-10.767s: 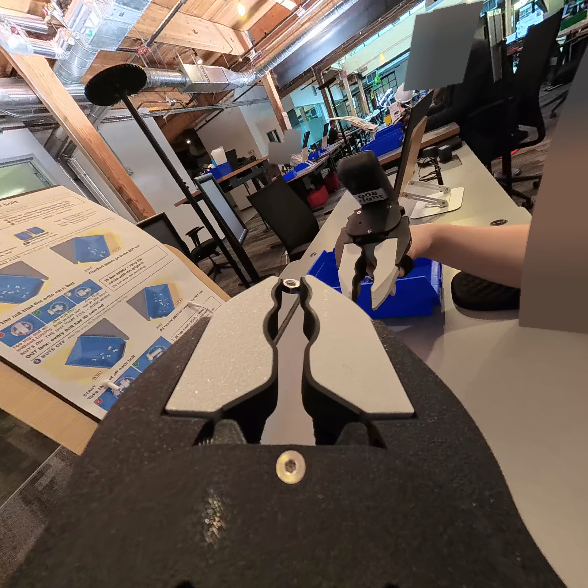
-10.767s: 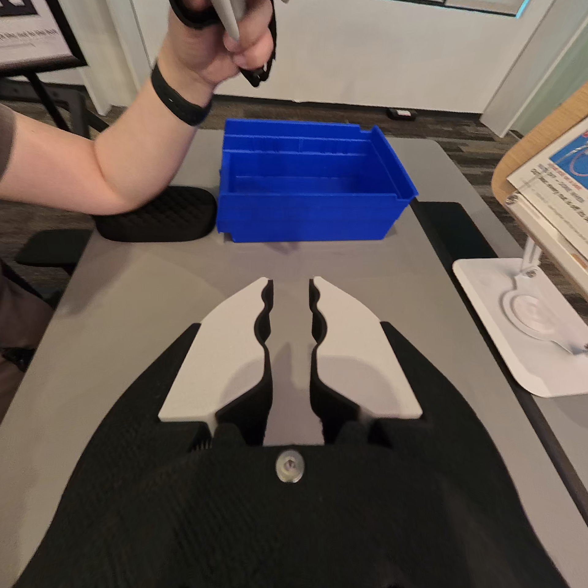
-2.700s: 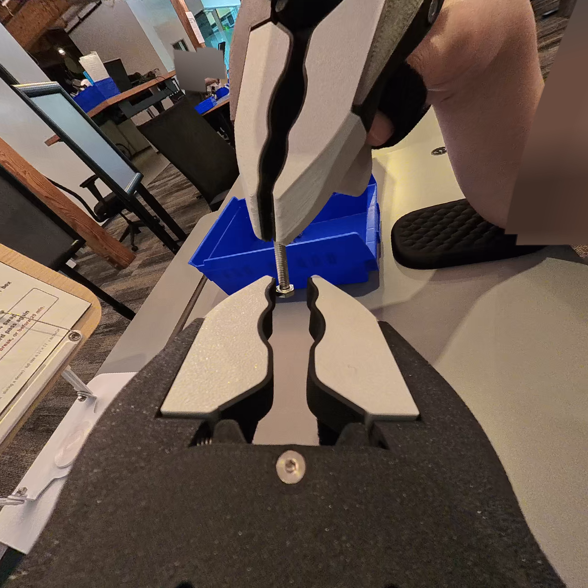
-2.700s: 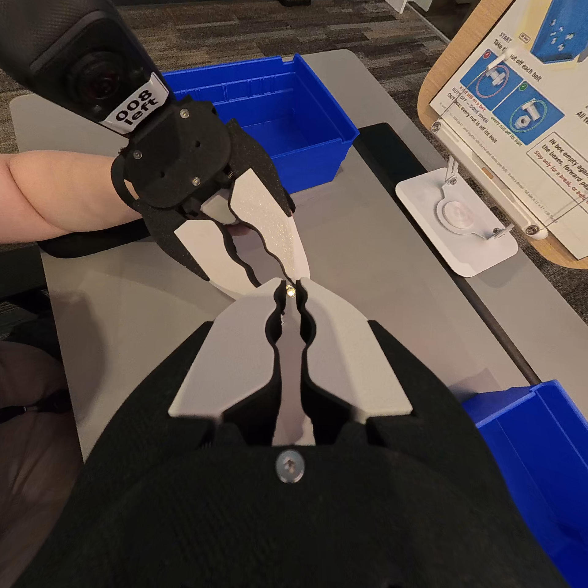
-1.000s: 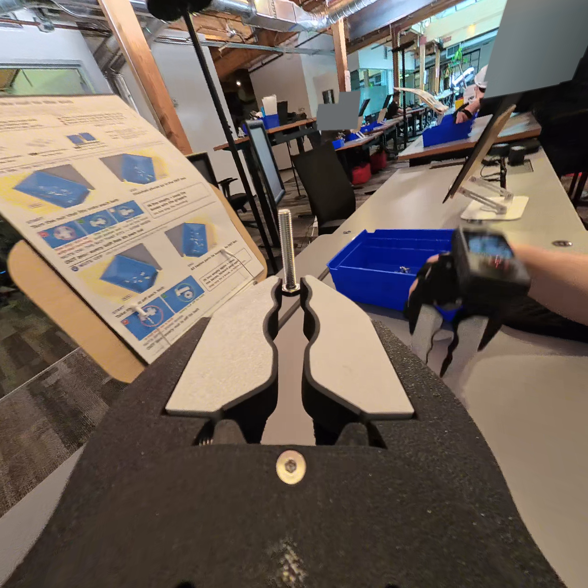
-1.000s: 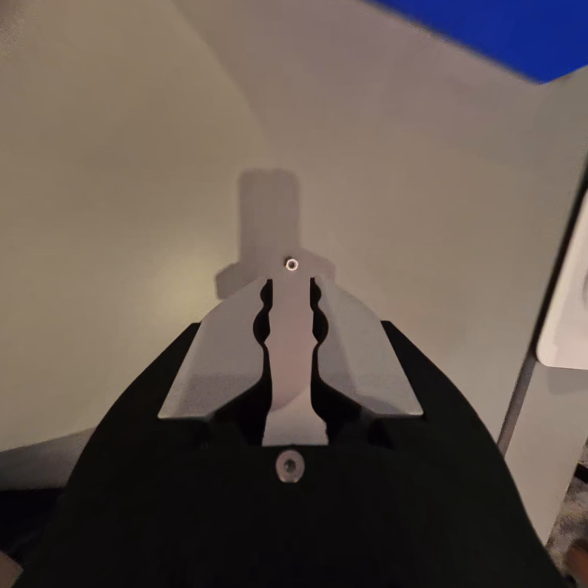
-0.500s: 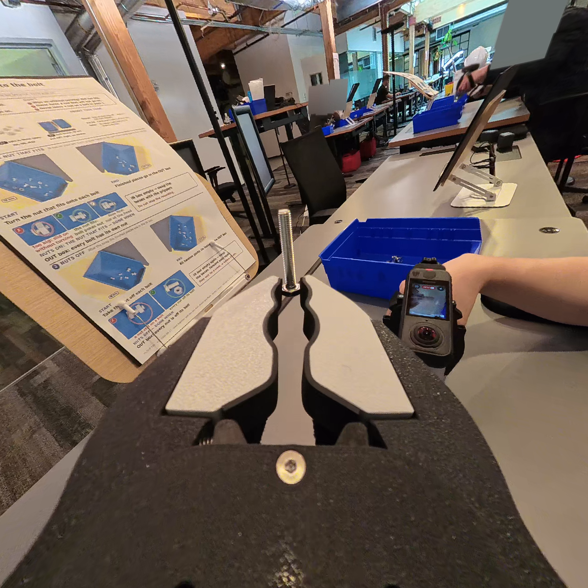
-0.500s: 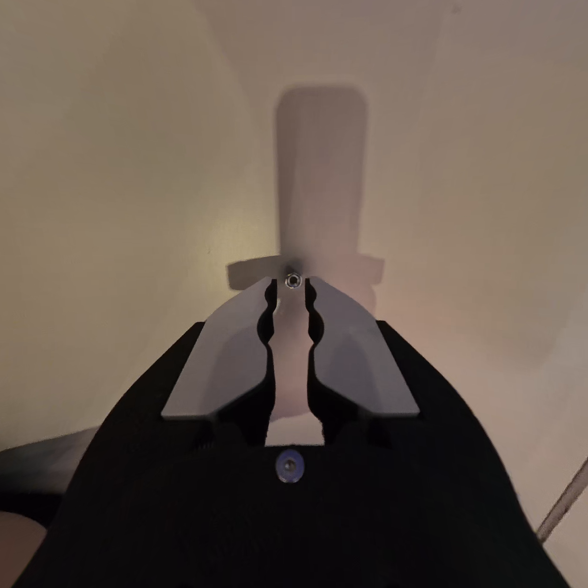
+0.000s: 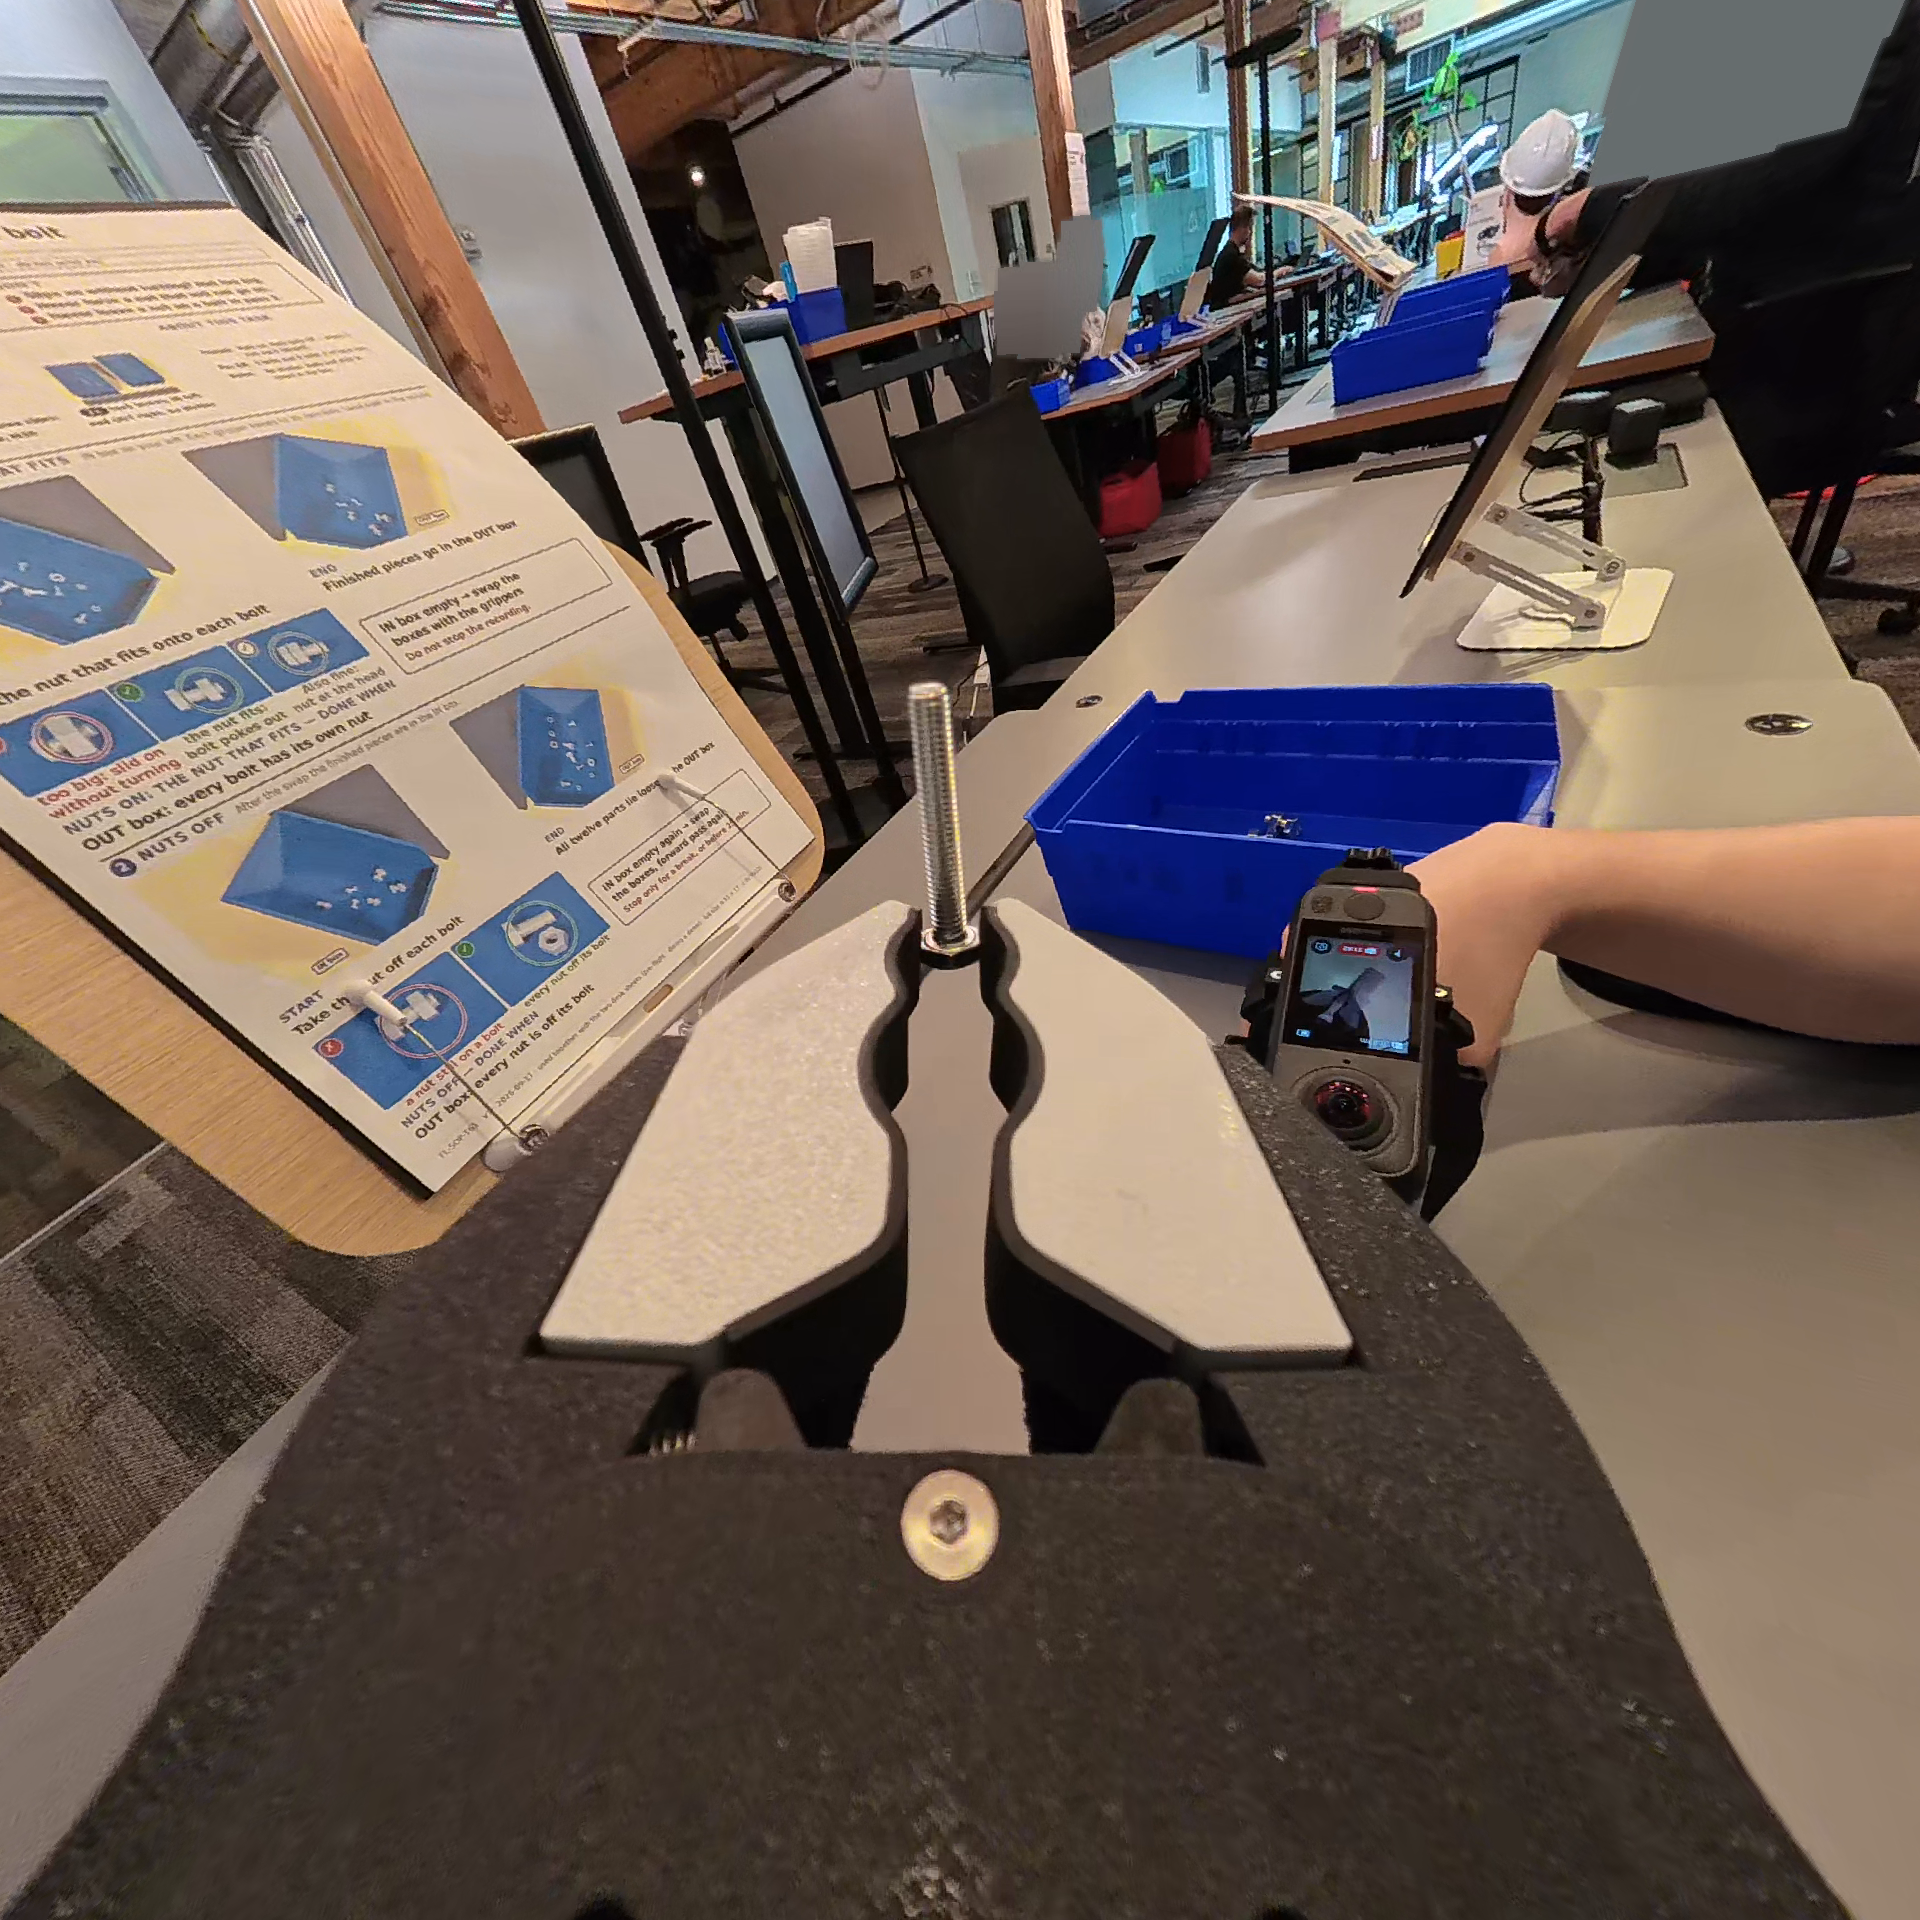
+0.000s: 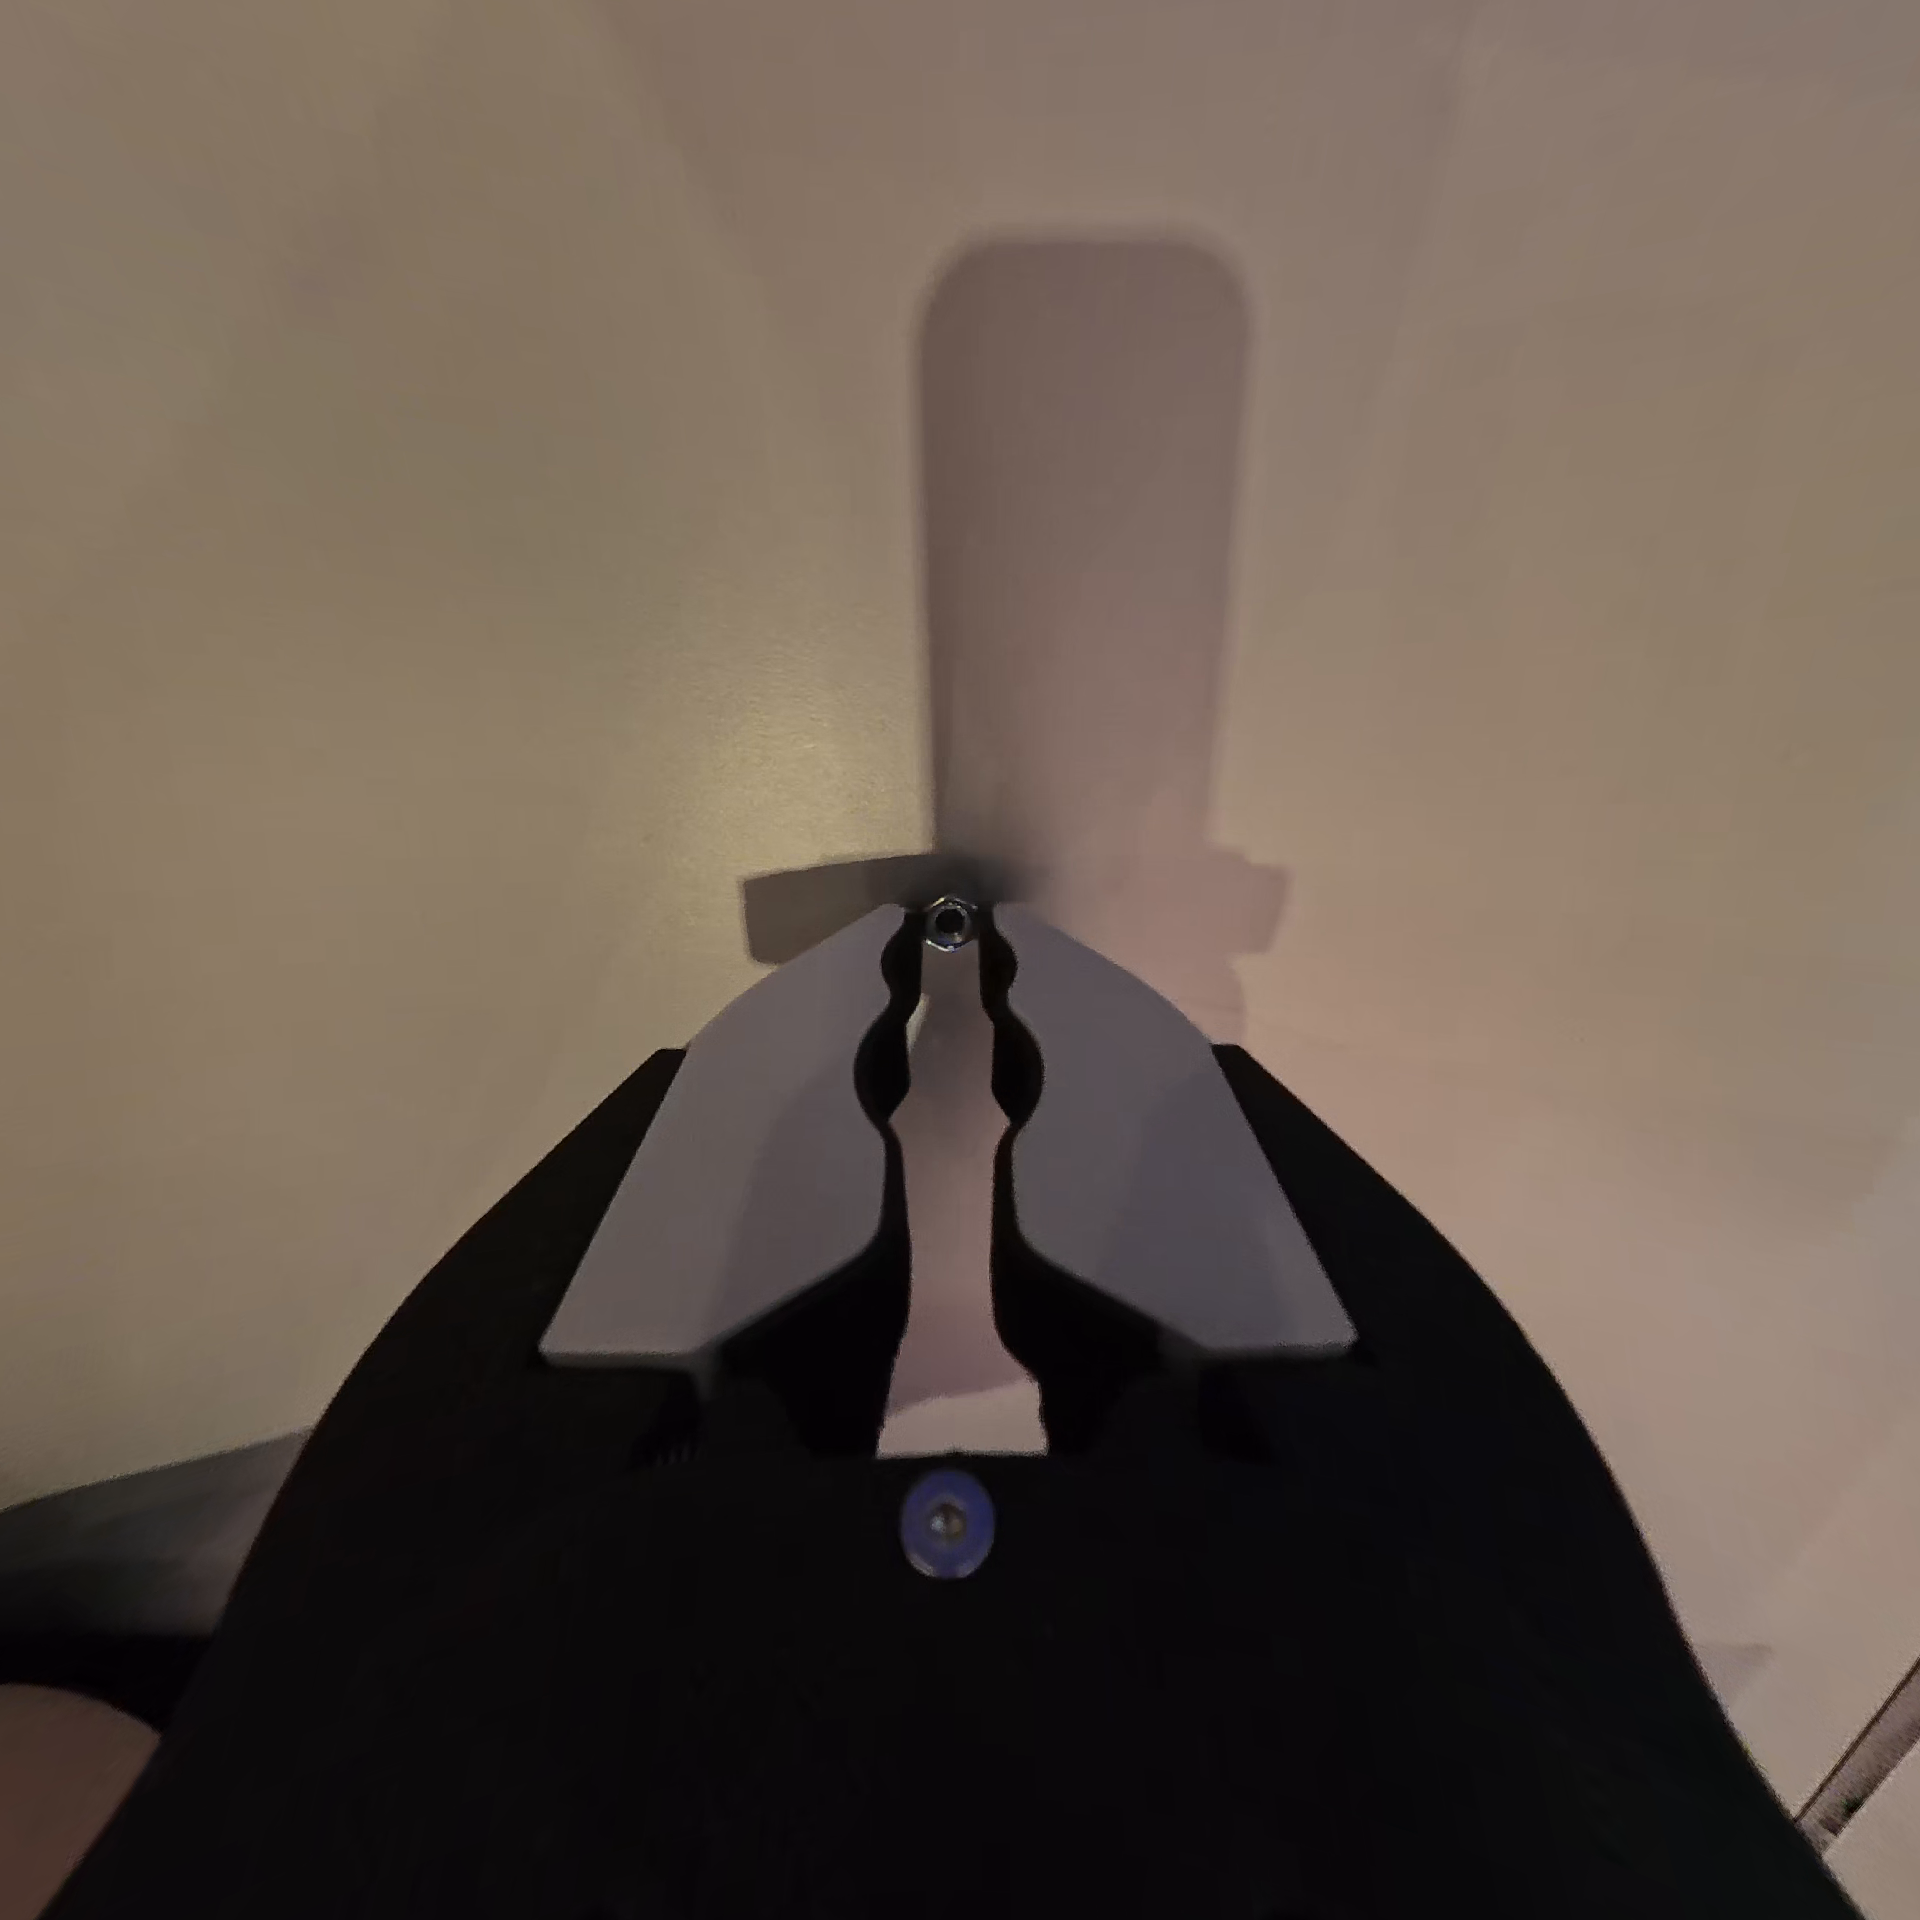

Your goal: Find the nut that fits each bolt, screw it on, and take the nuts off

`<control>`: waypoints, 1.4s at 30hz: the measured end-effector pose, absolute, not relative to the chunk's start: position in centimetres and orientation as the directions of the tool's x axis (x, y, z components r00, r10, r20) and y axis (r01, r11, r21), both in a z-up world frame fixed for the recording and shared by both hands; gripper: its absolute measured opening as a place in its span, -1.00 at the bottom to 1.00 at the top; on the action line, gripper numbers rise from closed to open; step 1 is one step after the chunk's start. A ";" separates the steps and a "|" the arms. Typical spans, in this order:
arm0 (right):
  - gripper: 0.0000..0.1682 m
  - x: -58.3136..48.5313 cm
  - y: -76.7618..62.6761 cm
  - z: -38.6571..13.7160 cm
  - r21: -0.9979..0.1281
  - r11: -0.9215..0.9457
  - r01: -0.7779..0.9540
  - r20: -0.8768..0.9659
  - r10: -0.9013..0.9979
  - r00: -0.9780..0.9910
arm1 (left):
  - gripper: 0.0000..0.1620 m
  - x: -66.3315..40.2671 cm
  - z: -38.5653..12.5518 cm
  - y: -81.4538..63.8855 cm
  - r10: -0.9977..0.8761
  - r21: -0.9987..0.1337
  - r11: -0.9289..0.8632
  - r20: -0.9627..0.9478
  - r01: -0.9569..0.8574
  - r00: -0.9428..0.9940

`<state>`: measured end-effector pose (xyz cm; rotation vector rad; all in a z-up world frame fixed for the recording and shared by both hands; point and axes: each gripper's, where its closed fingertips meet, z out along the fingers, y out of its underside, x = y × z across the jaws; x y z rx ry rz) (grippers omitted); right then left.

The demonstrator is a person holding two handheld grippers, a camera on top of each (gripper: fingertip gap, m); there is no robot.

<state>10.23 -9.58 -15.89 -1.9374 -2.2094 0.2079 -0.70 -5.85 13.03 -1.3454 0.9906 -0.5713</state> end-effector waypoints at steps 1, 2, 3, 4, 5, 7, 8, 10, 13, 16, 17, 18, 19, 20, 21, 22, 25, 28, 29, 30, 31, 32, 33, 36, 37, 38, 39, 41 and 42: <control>-0.86 10.2 -9.6 -15.9 -0.235 0.134 0.963 0.051 0.991 -0.125 | -0.88 -0.6 13.0 -5.8 -0.828 -0.964 0.182 -0.257 -0.195 0.499; -0.87 10.2 -9.6 -15.9 -0.238 0.132 0.962 0.048 0.991 -0.124 | -0.88 -0.6 12.9 -5.8 -0.828 -0.964 0.181 -0.257 -0.197 0.498; -0.87 10.2 -9.6 -15.9 -0.242 0.128 0.962 0.043 0.992 -0.122 | -0.88 -0.5 12.8 -5.8 -0.830 -0.964 0.179 -0.256 -0.199 0.496; -0.87 10.2 -9.6 -15.9 -0.249 0.124 0.961 0.037 0.992 -0.118 | -0.88 -0.5 12.8 -5.8 -0.830 -0.963 0.178 -0.257 -0.202 0.495; -0.87 10.2 -9.6 -15.9 -0.257 0.119 0.959 0.034 0.993 -0.114 | -0.88 -0.5 12.7 -5.7 -0.828 -0.962 0.179 -0.260 -0.205 0.497; -0.87 10.3 -9.4 -15.9 -0.273 0.109 0.956 0.037 0.994 -0.102 | -0.88 -0.6 12.8 -5.6 -0.825 -0.962 0.181 -0.261 -0.203 0.502; -0.87 10.5 -9.3 -15.9 -0.280 0.104 0.954 0.042 0.994 -0.096 | -0.88 -0.8 13.0 -5.6 -0.825 -0.964 0.180 -0.256 -0.195 0.504; -0.87 10.9 -9.2 -15.6 -0.299 0.090 0.950 0.047 0.996 -0.079 | -0.88 -1.2 13.3 -5.7 -0.825 -0.967 0.180 -0.247 -0.178 0.509; -0.87 11.7 -9.2 -14.2 -0.342 0.044 0.939 0.031 0.999 -0.035 | -0.88 -1.8 13.7 -5.7 -0.820 -0.971 0.174 -0.235 -0.164 0.522; -0.87 11.4 -10.3 -9.5 -0.467 0.036 0.883 0.020 0.999 -0.030 | -0.88 -1.6 13.3 -5.7 -0.832 -0.974 0.151 -0.219 -0.171 0.510; -0.87 11.0 -10.9 -7.1 -0.528 0.053 0.847 0.030 0.999 -0.044 | -0.88 -1.2 13.1 -5.7 -0.842 -0.975 0.145 -0.210 -0.166 0.497; -0.87 10.7 -11.4 -4.4 -0.585 0.075 0.808 0.047 0.997 -0.059 | -0.88 -0.5 12.8 -5.8 -0.857 -0.977 0.139 -0.199 -0.160 0.476; -0.87 10.4 -11.8 -1.5 -0.628 0.100 0.772 0.074 0.995 -0.069 | -0.88 0.3 12.3 -5.9 -0.874 -0.979 0.131 -0.190 -0.159 0.448; -0.87 10.4 -11.9 1.3 -0.654 0.123 0.747 0.108 0.992 -0.069 | -0.88 1.2 11.8 -6.0 -0.889 -0.979 0.122 -0.181 -0.162 0.420; -0.87 10.3 -11.8 4.2 -0.666 0.144 0.732 0.145 0.988 -0.062 | -0.88 2.1 11.3 -6.2 -0.903 -0.980 0.115 -0.171 -0.162 0.393; -0.87 10.3 -11.5 7.0 -0.671 0.161 0.724 0.183 0.982 -0.049 | -0.88 3.0 10.9 -6.4 -0.918 -0.983 0.107 -0.156 -0.149 0.365; -0.87 9.8 -10.5 13.9 -0.641 0.184 0.745 0.253 0.967 -0.022 | -0.88 5.7 10.1 -7.8 -0.967 -0.995 0.025 -0.049 -0.098 0.251; -0.87 8.5 -11.0 16.8 -0.578 0.209 0.789 0.238 0.968 -0.083 | -0.88 7.6 9.4 -9.1 -0.987 -0.996 -0.020 0.006 -0.084 0.162; -0.87 8.2 -11.3 16.9 -0.543 0.221 0.810 0.236 0.966 -0.105 | -0.88 8.1 9.3 -9.5 -0.991 -0.996 -0.025 0.014 -0.086 0.135; -0.87 8.1 -11.2 16.9 -0.494 0.226 0.839 0.246 0.963 -0.114 | -0.88 8.4 9.1 -10.0 -0.994 -0.995 -0.030 0.019 -0.093 0.112; -0.87 8.2 -10.9 16.6 -0.439 0.230 0.869 0.255 0.959 -0.125 | -0.88 8.7 9.1 -10.3 -0.995 -0.995 -0.029 0.019 -0.100 0.097; -0.87 8.3 -10.9 16.2 -0.392 0.232 0.891 0.252 0.958 -0.138 | -0.88 8.9 9.0 -10.6 -0.996 -0.994 -0.021 0.012 -0.105 0.090; -0.87 8.3 -11.0 15.9 -0.359 0.232 0.904 0.235 0.960 -0.153 | -0.88 9.0 9.1 -11.0 -0.997 -0.994 -0.013 0.005 -0.112 0.076; -0.87 8.2 -11.8 15.2 -0.314 0.251 0.916 0.185 0.962 -0.200 | -0.88 9.2 9.4 -12.0 -0.999 -0.994 0.007 -0.013 -0.112 0.047; -0.87 8.2 -12.1 15.0 -0.309 0.259 0.915 0.173 0.961 -0.214 | -0.88 9.2 9.6 -12.3 -0.999 -0.994 0.008 -0.011 -0.111 0.035; -0.87 8.1 -12.4 14.9 -0.301 0.268 0.915 0.164 0.960 -0.228 | -0.88 9.2 9.6 -12.6 -1.000 -0.994 0.005 -0.007 -0.112 0.018; -0.87 8.0 -12.6 14.7 -0.290 0.281 0.915 0.163 0.957 -0.242 | -0.88 9.2 9.7 -12.9 -1.000 -0.993 0.007 -0.007 -0.115 0.007; -0.87 7.9 -13.1 14.3 -0.279 0.304 0.911 0.155 0.950 -0.270 | -0.88 9.2 9.8 -13.3 -1.000 -0.994 0.025 -0.024 -0.107 -0.011; -0.87 7.9 -13.5 14.1 -0.282 0.304 0.910 0.138 0.951 -0.275 | -0.88 9.2 9.9 -13.5 -0.999 -0.994 0.028 -0.026 -0.105 -0.024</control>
